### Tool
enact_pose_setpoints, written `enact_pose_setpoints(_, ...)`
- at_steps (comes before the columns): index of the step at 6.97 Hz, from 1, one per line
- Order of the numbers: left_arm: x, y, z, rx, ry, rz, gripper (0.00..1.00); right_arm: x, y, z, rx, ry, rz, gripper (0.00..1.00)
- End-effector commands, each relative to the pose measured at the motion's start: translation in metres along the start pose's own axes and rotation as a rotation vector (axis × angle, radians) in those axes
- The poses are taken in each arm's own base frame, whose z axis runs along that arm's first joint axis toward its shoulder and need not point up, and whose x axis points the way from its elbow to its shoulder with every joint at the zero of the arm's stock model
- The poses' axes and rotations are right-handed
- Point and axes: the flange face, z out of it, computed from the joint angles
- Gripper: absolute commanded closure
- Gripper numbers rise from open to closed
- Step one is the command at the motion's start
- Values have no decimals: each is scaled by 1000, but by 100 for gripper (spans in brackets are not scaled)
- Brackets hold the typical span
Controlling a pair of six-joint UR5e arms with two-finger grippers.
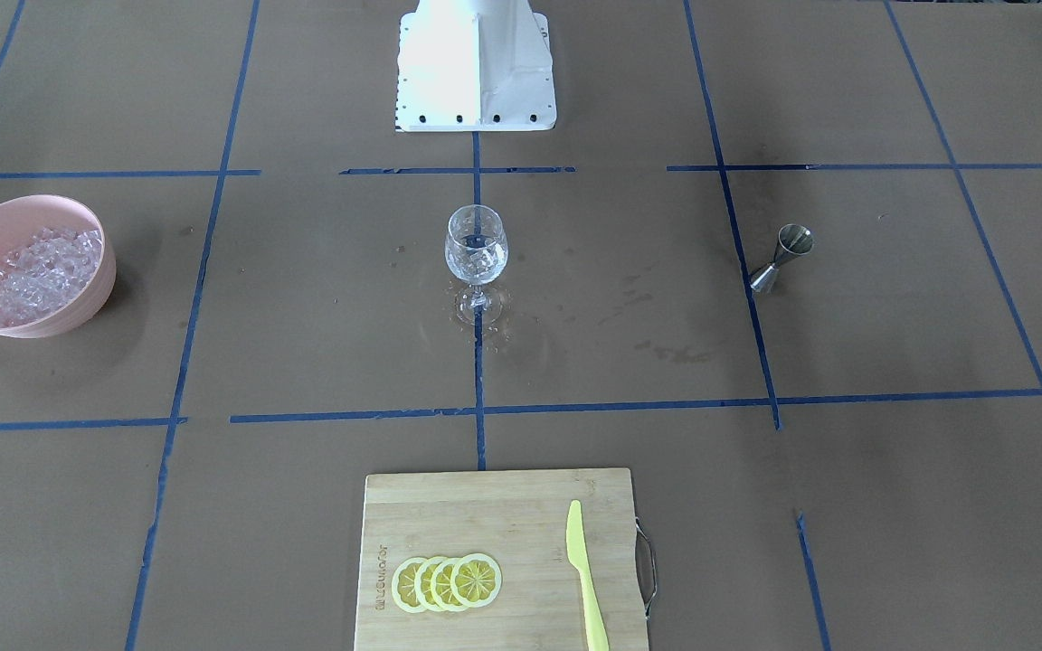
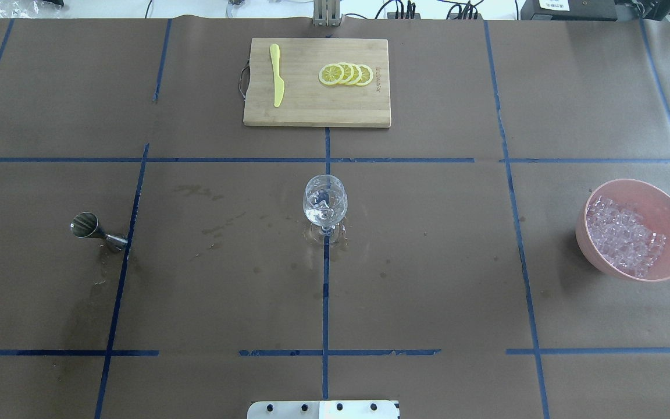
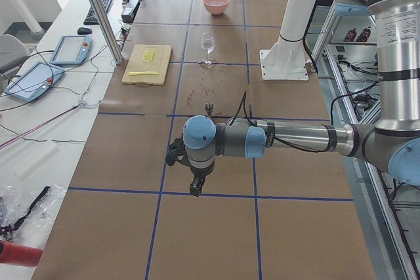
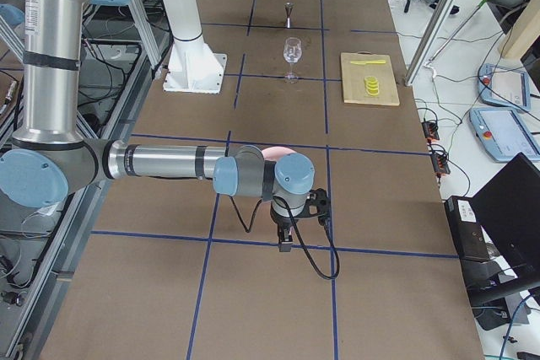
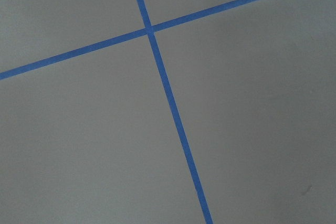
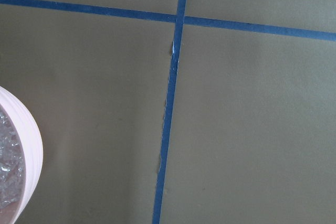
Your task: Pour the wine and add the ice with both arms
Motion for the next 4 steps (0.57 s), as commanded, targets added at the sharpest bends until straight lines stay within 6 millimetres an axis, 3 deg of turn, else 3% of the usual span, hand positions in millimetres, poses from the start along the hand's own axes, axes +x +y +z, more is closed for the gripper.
enact_pose_setpoints(1, -3, 2, 3, -6, 1, -7, 0, 0, 0, 0, -1, -1, 1, 0)
enact_pose_setpoints(4, -2, 2, 2, -4, -1, -4, 0, -1, -1, -1, 2, -2, -2, 0)
